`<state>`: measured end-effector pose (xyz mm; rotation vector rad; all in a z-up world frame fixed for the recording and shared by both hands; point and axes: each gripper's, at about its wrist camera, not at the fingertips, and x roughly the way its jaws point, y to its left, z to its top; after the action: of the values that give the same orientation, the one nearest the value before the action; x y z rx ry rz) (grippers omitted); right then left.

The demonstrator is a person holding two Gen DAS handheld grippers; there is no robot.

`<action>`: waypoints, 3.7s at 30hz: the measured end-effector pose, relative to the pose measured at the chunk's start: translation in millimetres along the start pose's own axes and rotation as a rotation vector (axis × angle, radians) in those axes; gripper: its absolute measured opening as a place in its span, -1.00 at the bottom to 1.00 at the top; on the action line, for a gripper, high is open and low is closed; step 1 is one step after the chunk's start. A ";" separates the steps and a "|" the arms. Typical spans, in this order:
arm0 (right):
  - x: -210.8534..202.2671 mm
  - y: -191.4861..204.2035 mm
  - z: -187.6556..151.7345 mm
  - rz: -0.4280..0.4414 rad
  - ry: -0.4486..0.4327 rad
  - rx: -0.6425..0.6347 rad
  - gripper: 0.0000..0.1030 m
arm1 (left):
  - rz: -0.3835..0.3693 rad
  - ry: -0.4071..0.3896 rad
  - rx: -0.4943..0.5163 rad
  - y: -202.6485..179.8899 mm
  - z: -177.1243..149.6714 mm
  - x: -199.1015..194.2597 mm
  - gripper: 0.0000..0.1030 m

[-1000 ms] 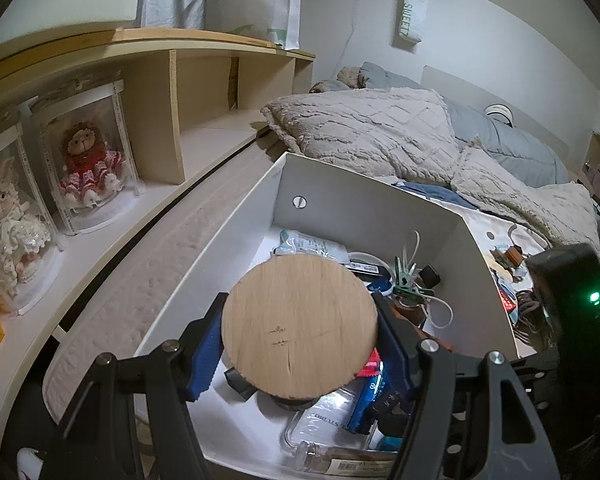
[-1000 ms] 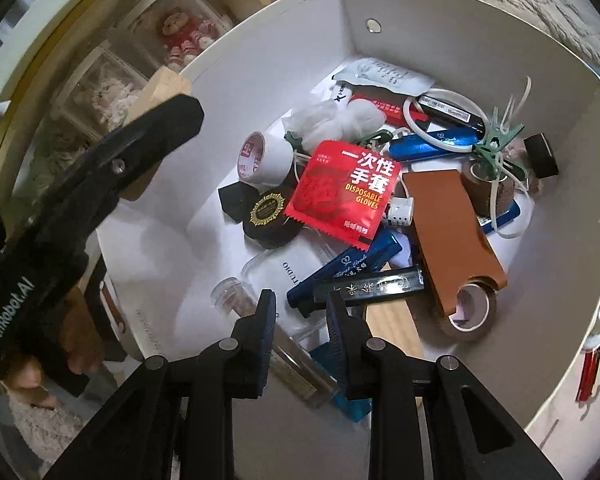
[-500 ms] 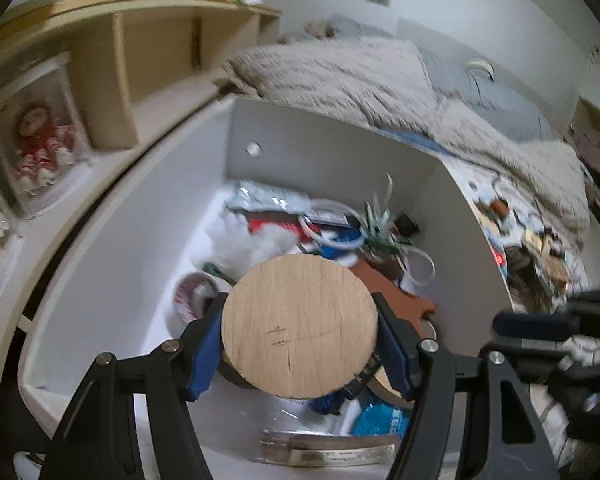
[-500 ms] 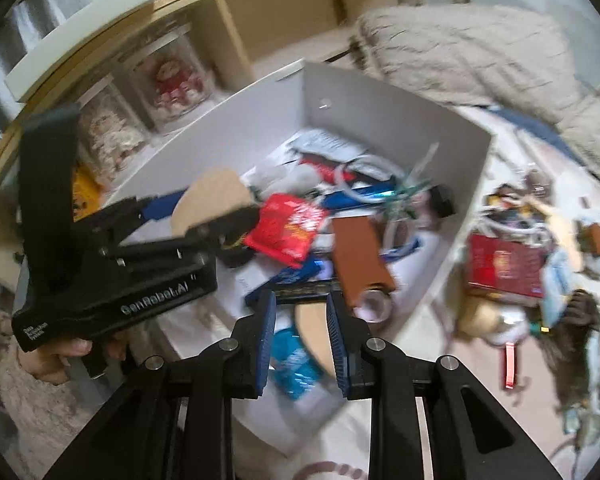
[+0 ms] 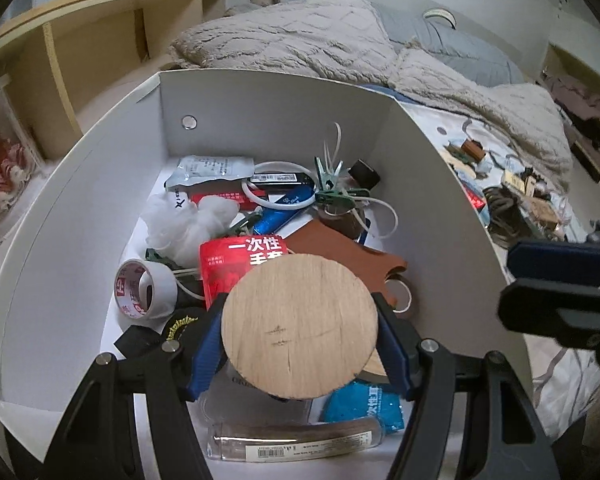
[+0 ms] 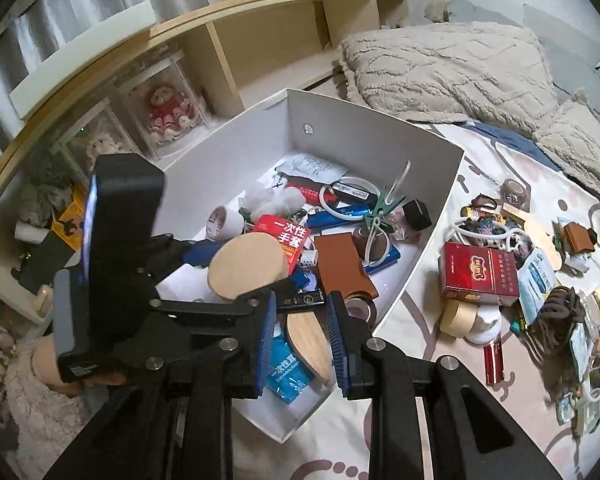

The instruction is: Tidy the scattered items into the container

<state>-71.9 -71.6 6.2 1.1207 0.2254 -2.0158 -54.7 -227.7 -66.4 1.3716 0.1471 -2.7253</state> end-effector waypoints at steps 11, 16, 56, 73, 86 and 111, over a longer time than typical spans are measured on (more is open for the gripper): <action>-7.5 -1.3 0.6 0.001 -0.025 0.016 -0.50 | -0.001 0.013 -0.003 -0.1 -0.2 0.7 0.32; -7.1 -0.7 -1.1 0.001 -0.021 0.024 -0.50 | 0.002 -0.001 -0.019 1.3 -0.7 -2.7 0.70; -33.9 -28.8 -21.9 -0.081 -0.257 0.050 0.35 | 0.061 -0.212 -0.098 -1.9 3.3 -65.4 0.92; -54.1 -72.6 -40.2 -0.215 -0.353 0.153 1.00 | 0.044 -0.288 -0.071 -17.4 4.3 -80.4 1.00; -82.5 -96.0 -67.1 -0.331 -0.413 0.120 1.00 | 0.006 -0.309 -0.059 -44.0 3.1 -82.8 1.00; -130.3 -190.8 -157.2 -0.529 -0.391 0.268 1.00 | -0.137 -0.362 -0.015 -125.3 -10.9 -68.3 1.00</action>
<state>-71.6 206.0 -26.1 0.8496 0.0500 -2.7565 -20.6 -99.7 -12.1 0.8708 0.2408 -3.0216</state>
